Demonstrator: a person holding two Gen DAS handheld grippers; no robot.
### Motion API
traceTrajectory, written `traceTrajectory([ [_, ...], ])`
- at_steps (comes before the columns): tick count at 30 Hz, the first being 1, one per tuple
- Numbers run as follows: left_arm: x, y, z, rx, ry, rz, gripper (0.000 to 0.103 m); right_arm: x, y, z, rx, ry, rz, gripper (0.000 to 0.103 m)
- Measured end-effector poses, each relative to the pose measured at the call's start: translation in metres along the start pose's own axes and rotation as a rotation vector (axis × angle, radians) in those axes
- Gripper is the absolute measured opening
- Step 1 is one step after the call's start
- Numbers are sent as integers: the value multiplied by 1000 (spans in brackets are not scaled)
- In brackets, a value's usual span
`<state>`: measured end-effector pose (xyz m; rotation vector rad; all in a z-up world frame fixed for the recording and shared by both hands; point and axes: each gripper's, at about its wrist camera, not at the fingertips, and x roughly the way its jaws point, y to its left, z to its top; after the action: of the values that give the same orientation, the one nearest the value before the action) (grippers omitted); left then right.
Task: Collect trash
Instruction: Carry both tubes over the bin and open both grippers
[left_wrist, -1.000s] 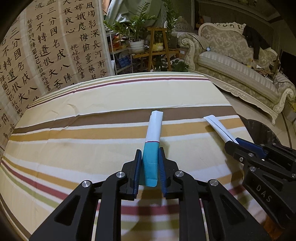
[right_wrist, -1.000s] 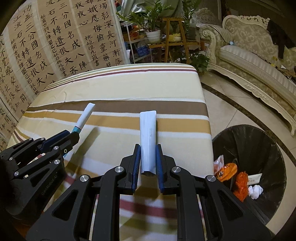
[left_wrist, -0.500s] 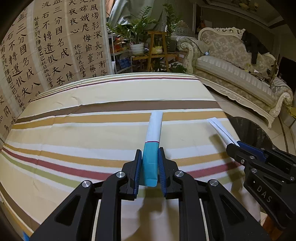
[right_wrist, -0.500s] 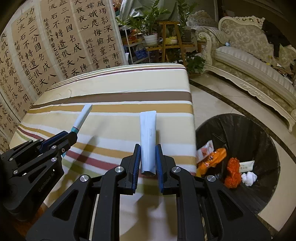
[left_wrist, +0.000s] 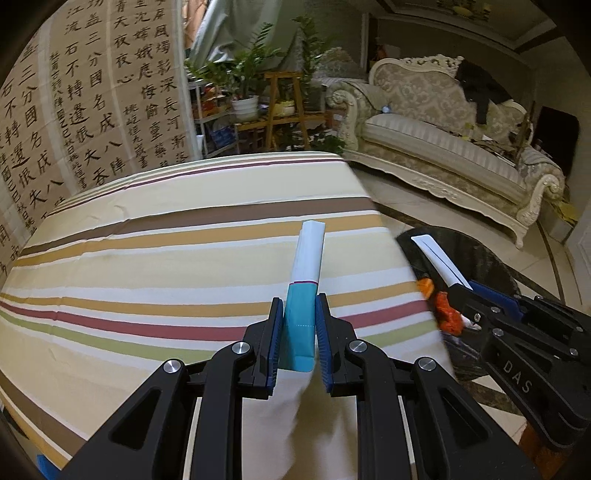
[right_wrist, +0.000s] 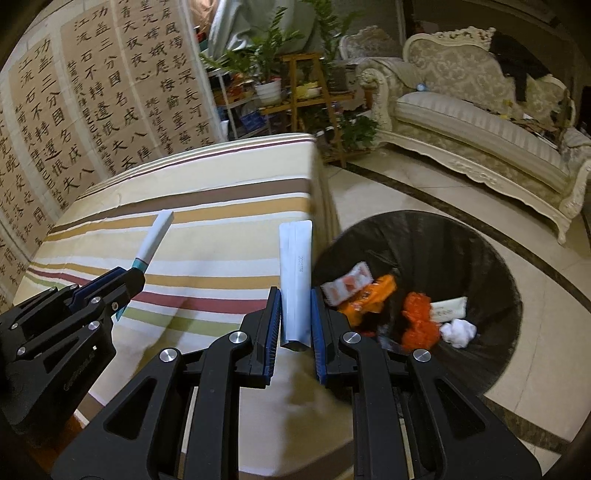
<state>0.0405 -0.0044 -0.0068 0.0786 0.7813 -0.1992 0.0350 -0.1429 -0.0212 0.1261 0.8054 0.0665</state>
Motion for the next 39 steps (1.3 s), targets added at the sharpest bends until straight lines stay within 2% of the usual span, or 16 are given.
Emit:
traceTrajectory([
  [20,23,-86,17,121,-11,-84,19,-14,-88,-6,125,-53,-161,16],
  [33,52,-120,27,169,7,-83,19,12,-118,-3,170,-24,-185,17],
  [37,57,-125,30,176,9,-79,22,17,-126,0,194,-25,-186,20],
  [39,61,-125,31,175,23,-80,32,19,-129,0,202,-23,-186,31],
])
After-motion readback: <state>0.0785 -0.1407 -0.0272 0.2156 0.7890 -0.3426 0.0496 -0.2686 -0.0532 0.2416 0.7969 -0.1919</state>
